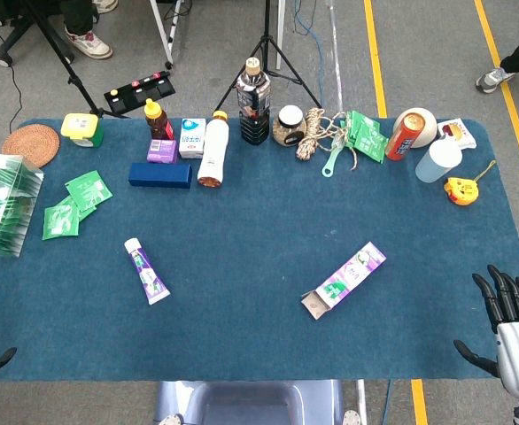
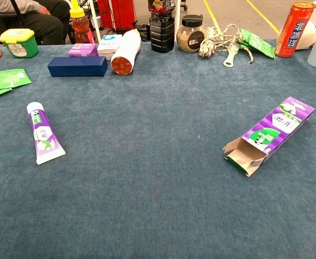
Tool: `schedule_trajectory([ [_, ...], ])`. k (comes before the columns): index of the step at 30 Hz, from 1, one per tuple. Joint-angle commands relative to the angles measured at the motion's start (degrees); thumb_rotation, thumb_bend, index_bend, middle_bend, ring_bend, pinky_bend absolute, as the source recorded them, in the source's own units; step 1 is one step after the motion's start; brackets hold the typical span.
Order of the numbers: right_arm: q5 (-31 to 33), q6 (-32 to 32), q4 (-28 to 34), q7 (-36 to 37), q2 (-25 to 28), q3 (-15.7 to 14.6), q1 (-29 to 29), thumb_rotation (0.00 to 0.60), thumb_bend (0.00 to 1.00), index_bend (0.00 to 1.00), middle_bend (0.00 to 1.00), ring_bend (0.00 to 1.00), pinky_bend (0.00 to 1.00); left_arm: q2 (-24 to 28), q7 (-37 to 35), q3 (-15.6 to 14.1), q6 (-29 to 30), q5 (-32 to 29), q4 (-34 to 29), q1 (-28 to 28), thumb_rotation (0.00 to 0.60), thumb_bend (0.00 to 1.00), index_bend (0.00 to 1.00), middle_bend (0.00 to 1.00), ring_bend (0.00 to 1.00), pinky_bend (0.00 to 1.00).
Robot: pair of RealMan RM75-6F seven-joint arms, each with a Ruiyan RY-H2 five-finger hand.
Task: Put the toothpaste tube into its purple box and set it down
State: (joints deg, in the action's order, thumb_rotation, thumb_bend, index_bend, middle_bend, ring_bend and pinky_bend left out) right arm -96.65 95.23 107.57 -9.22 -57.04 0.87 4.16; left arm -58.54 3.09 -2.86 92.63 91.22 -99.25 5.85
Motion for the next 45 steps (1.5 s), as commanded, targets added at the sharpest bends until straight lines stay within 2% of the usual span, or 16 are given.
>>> schedule_trajectory([
  [1,-0.1,-0.01,-0.01,0.22,0.03,-0.02,-0.02,0.6,0.0,0.05,0.0,0.0,0.0,-0.01,0.03,0.0,-0.04,0.0,0.04,-0.02,0.6,0.08,0.0,0.0,0.0,0.07],
  [10,-0.93,-0.4,-0.01,1.27,0.29,-0.44,-0.22,0.6,0.0,0.05,0.0,0.0,0.0,-0.43,-1.42,0.85,-1.31,0.52,2.22,-1.63,0.6,0.08,0.0,0.0,0.0,0.07],
  [15,-0.69,-0.15,0.12,2.4,0.7,-0.32,-0.18,0.6,0.0,0.05,0.0,0.0,0.0,-1.7,-6.26,3.47,-6.57,0.46,6.83,-6.96,0.6,0.09,0.0,0.0,0.0,0.07],
  [21,-0.44,-0.12,0.42,3.37,1.15,-0.21,-0.22,0.6,0.0,0.05,0.0,0.0,0.0,-2.67,-6.81,6.61,-15.61,-2.03,8.79,-14.19,0.6,0.1,0.0,0.0,0.0,0.07],
  [25,0.04,-0.51,0.4,3.68,1.26,-0.11,-0.38,0.6,0.0,0.05,0.0,0.0,0.0,-3.41,-4.62,8.05,-21.65,-4.3,9.12,-18.44,0.6,0.1,0.0,0.0,0.0,0.07],
  [32,1.72,-1.36,0.55,3.9,1.24,0.58,-0.91,0.6,0.0,0.05,0.0,0.0,0.0,-6.96,1.3,9.08,-28.18,-4.23,12.35,-24.85,0.6,0.1,0.0,0.0,0.0,0.07],
  [37,2.7,-2.07,0.65,3.43,1.03,0.89,-1.26,0.6,0.0,0.05,0.0,0.0,0.0,-9.9,5.8,9.7,-30.6,-5.39,14.79,-27.73,0.6,0.1,0.0,0.0,0.0,0.07],
  [45,2.71,-2.5,0.72,3.14,0.79,0.77,-1.45,0.6,0.0,0.05,0.0,0.0,0.0,-15.37,8.38,11.23,-32.42,-7.82,19.86,-31.24,0.6,0.1,0.0,0.0,0.0,0.07],
])
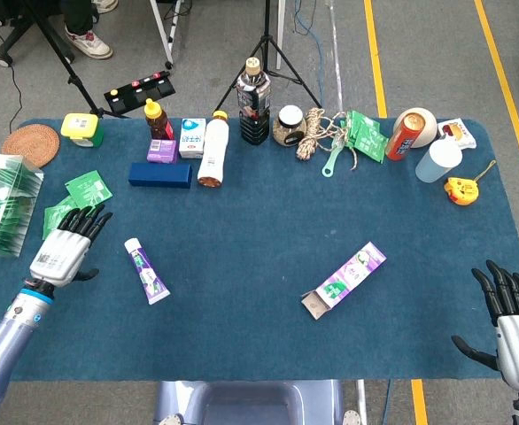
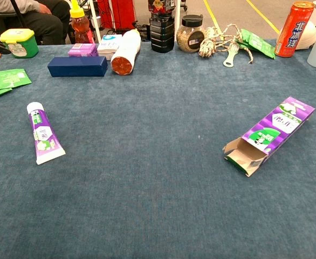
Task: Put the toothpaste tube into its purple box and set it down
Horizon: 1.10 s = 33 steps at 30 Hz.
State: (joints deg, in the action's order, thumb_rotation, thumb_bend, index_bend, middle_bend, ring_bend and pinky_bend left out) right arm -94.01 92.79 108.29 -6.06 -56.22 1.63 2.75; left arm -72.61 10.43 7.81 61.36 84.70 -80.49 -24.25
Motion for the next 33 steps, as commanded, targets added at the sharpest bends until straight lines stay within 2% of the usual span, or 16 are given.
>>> schedule_trajectory([
  [1,0.18,-0.11,-0.01,-0.03,-0.07,0.06,-0.07,0.6,0.0,0.05,0.0,0.0,0.0,-1.87,1.52,0.7,-1.66,-1.94,1.64,-1.58,0.6,0.1,0.0,0.0,0.0,0.07],
  [24,4.93,-3.71,0.21,-0.51,-0.73,1.81,-2.3,0.6,0.0,0.06,0.0,0.0,0.0,-14.83,9.68,2.66,-6.59,-10.21,14.3,-9.07,0.6,0.1,0.0,0.0,0.0,0.07],
  [33,6.39,-4.56,0.12,-0.27,-0.73,2.25,-2.84,0.6,0.0,0.06,0.0,0.0,0.0,-21.06,11.45,3.11,-5.78,-10.18,19.92,-12.2,0.6,0.1,0.0,0.0,0.0,0.07],
])
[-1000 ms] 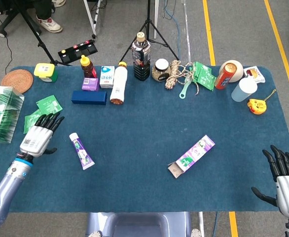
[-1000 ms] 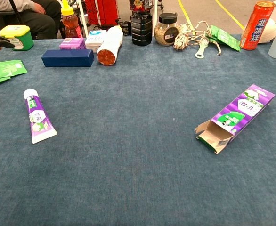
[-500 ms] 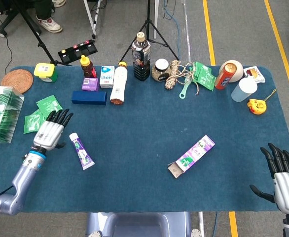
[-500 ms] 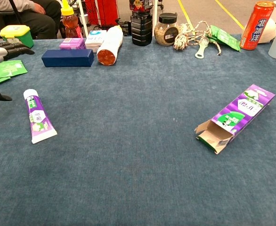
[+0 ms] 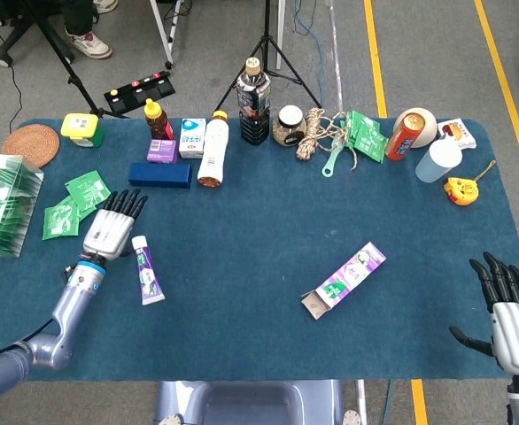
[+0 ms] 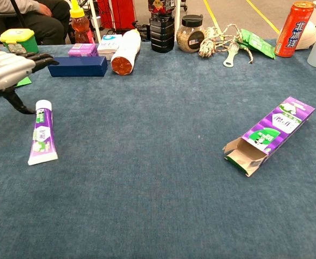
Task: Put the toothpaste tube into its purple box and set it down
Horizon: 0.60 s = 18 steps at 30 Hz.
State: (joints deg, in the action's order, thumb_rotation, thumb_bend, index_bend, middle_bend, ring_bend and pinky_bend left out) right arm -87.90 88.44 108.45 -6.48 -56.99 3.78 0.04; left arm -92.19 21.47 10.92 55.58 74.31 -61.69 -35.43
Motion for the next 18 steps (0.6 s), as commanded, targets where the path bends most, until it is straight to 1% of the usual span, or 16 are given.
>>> schedule_trajectory([
  [1,0.52,-0.33,-0.08,0.24,0.08,0.17,-0.2,0.6,0.0,0.06,0.0,0.0,0.0,-2.35,0.46,0.04,0.19,0.4,1.69,-1.46,0.6,0.1,0.0,0.0,0.0,0.07],
  [6,0.98,-0.56,-0.23,0.83,0.21,0.33,-0.39,0.6,0.0,0.06,0.0,0.0,0.0,-5.41,-0.35,0.24,2.48,2.06,3.84,-2.88,0.6,0.1,0.0,0.0,0.0,0.07],
  [11,1.69,-1.12,-0.4,1.24,0.34,0.55,-0.73,0.6,0.0,0.06,0.0,0.0,0.0,-8.64,-1.68,-0.23,4.78,4.78,6.17,-4.56,0.6,0.1,0.0,0.0,0.0,0.07],
  [18,2.66,-1.4,-0.54,1.84,0.59,0.9,-0.96,0.6,0.0,0.06,0.0,0.0,0.0,-13.05,-1.13,-0.16,4.51,5.86,8.12,-7.39,0.6,0.1,0.0,0.0,0.0,0.07],
])
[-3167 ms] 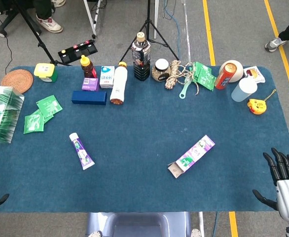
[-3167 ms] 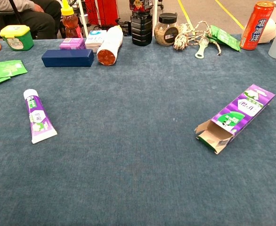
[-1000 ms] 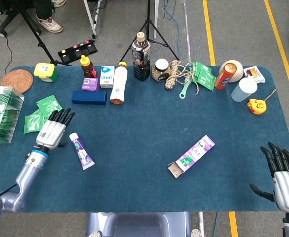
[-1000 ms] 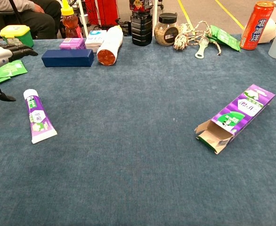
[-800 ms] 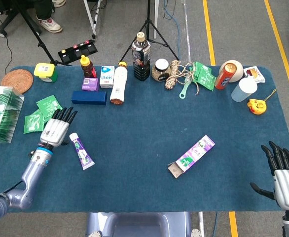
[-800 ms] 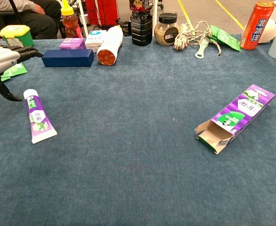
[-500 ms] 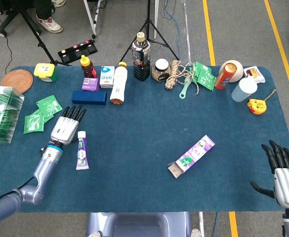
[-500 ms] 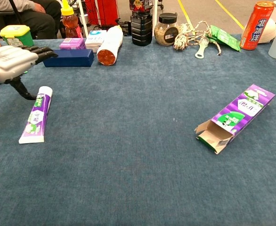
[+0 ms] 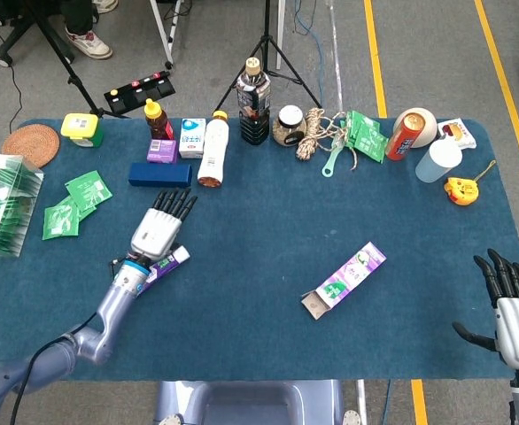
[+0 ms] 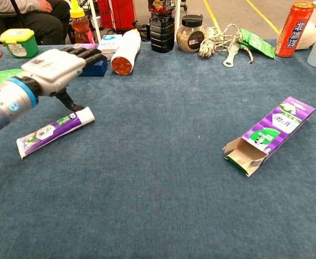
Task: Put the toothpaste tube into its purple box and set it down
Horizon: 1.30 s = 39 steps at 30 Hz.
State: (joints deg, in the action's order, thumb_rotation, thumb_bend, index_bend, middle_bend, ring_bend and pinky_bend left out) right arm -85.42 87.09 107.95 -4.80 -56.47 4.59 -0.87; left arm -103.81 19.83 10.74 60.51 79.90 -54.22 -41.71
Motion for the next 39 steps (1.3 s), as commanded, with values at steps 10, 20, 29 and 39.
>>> schedule_trajectory([
  [10,0.12,-0.05,-0.23,0.9,0.43,-0.06,-0.07,0.6,0.0,0.06,0.0,0.0,0.0,-4.27,1.87,-0.11,0.4,0.65,-2.73,-2.52,0.6,0.1,0.0,0.0,0.0,0.07],
  [20,-0.52,0.01,-0.16,1.11,0.55,-0.46,-0.07,0.6,0.0,0.06,0.0,0.0,0.0,5.71,6.34,2.48,-0.12,-6.01,-19.6,0.52,0.6,0.1,0.0,0.0,0.0,0.07],
  [29,-1.02,0.07,0.11,1.38,0.78,-0.78,-0.02,0.6,0.0,0.06,0.0,0.0,0.0,17.51,14.27,2.22,-2.59,-24.01,-39.92,5.1,0.6,0.1,0.0,0.0,0.0,0.07],
  [39,-1.91,0.36,0.34,2.05,1.1,-1.24,0.16,0.6,0.0,0.06,0.0,0.0,0.0,23.39,12.45,-2.36,-5.38,-28.65,-44.37,6.95,0.6,0.1,0.0,0.0,0.0,0.07],
])
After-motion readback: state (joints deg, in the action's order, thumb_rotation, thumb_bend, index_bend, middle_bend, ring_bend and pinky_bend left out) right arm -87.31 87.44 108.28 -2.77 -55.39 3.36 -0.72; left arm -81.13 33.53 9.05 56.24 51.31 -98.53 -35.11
